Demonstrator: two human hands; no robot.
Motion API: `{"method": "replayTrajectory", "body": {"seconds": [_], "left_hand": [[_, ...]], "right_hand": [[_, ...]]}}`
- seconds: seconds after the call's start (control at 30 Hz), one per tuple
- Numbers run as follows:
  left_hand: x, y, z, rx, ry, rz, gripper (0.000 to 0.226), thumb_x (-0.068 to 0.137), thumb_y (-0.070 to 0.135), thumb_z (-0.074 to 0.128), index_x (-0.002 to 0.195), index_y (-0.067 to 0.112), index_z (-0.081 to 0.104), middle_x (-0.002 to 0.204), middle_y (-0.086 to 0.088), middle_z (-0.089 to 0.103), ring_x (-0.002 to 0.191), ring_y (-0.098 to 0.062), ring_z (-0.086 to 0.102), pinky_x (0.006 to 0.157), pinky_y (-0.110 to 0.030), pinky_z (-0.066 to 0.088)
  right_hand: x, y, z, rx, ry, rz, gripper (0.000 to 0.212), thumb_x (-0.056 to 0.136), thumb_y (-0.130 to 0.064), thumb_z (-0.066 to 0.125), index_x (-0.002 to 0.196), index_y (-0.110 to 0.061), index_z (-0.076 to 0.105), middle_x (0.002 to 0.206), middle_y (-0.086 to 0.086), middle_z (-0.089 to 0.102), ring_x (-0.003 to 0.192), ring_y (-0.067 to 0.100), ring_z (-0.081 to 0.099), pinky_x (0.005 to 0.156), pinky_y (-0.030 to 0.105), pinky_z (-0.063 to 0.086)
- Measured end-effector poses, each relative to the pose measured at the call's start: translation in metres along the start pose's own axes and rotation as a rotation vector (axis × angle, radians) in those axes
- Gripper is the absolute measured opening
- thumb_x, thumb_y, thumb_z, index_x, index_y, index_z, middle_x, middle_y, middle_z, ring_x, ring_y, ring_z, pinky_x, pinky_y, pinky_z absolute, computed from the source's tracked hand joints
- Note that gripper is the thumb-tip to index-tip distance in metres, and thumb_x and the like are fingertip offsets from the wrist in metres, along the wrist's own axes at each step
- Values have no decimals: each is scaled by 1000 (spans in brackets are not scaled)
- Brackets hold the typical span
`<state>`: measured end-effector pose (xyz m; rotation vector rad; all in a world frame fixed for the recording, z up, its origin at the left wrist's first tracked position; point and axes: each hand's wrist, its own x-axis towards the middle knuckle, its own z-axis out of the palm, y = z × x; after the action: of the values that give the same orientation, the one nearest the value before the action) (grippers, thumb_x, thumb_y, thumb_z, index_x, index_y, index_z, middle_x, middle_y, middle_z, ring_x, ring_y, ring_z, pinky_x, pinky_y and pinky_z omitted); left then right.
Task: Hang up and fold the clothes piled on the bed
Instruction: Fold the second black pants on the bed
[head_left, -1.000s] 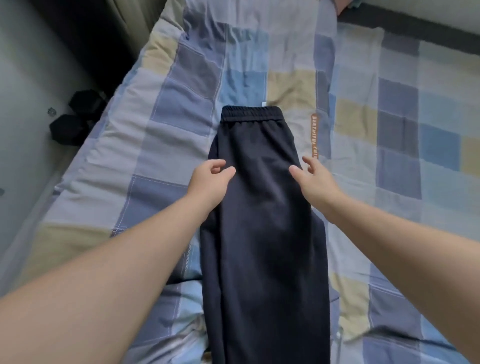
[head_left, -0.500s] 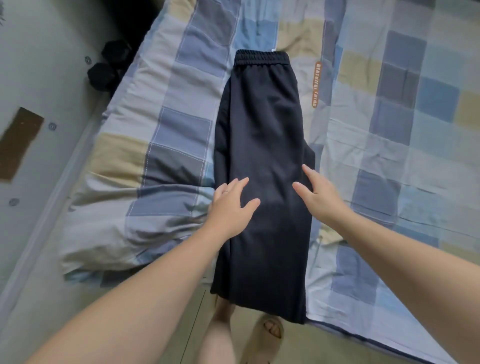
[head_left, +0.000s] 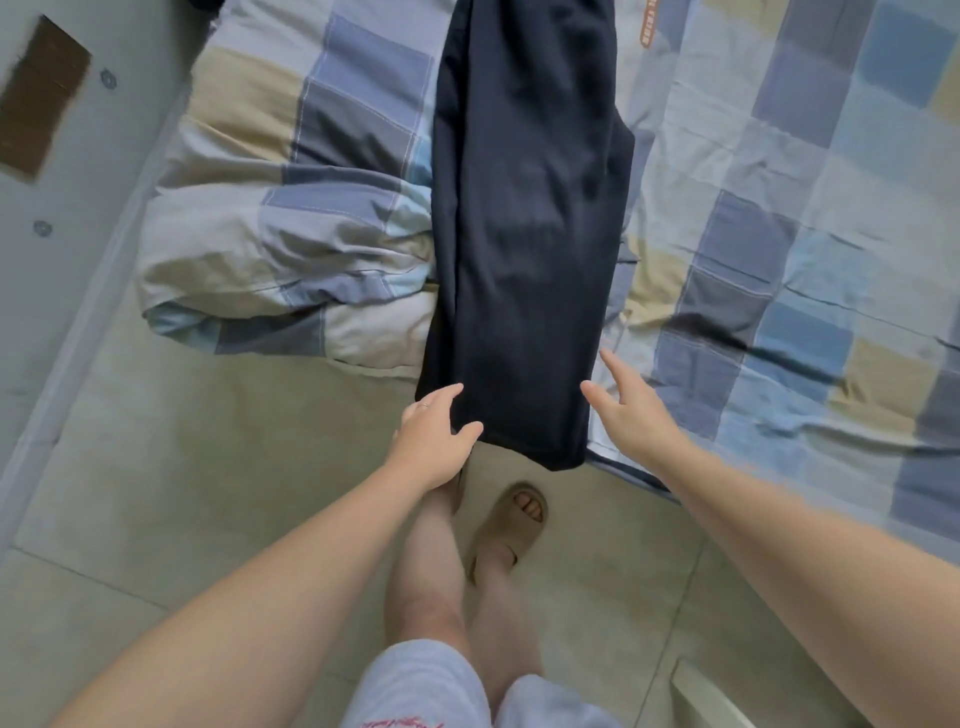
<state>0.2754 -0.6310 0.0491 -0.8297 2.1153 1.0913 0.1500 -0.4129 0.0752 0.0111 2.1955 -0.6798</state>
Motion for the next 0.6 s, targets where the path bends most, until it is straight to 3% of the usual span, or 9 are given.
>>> {"method": "replayTrajectory", "body": {"seconds": [0.27, 0.37, 0.43, 0.5, 0.6], "left_hand": [[17, -50, 37, -68, -23, -102, 70, 96, 36, 60, 156, 24, 26, 160, -1, 34, 149, -24, 23, 116, -40, 28], [49, -51, 45, -152, 47, -87, 77, 95, 32, 65, 158, 20, 22, 161, -1, 31, 149, -24, 26, 118, -41, 29], [68, -49, 50, -200, 83, -79, 79, 93, 31, 67, 157, 19, 22, 159, -1, 35, 146, -23, 32, 117, -40, 32], [84, -48, 54, -218, 87, -73, 75, 92, 32, 68, 153, 19, 27, 151, -1, 45, 140, -23, 40, 114, -41, 36], [102, -46, 59, -174, 98, -74, 54, 89, 36, 69, 132, 17, 43, 126, 2, 61, 124, -26, 54, 107, -47, 42]], "right_hand": [[17, 67, 65, 105, -4, 81, 64, 102, -40, 50, 159, -28, 24, 163, -8, 30, 149, 16, 29, 120, 40, 28], [40, 88, 82, 128, 67, 104, 68, 99, -40, 55, 158, -29, 23, 162, -8, 30, 146, 15, 31, 111, 31, 30], [54, 96, 89, 189, 62, 148, 73, 95, -38, 60, 157, -32, 22, 159, -9, 35, 139, 11, 39, 109, 37, 41], [65, 100, 97, 294, 23, 179, 69, 88, -34, 65, 148, -35, 33, 145, -12, 52, 124, 8, 54, 101, 47, 51], [79, 106, 105, 359, 42, 230, 64, 78, -36, 69, 136, -34, 43, 123, -9, 63, 110, 16, 65, 94, 47, 56]]}}
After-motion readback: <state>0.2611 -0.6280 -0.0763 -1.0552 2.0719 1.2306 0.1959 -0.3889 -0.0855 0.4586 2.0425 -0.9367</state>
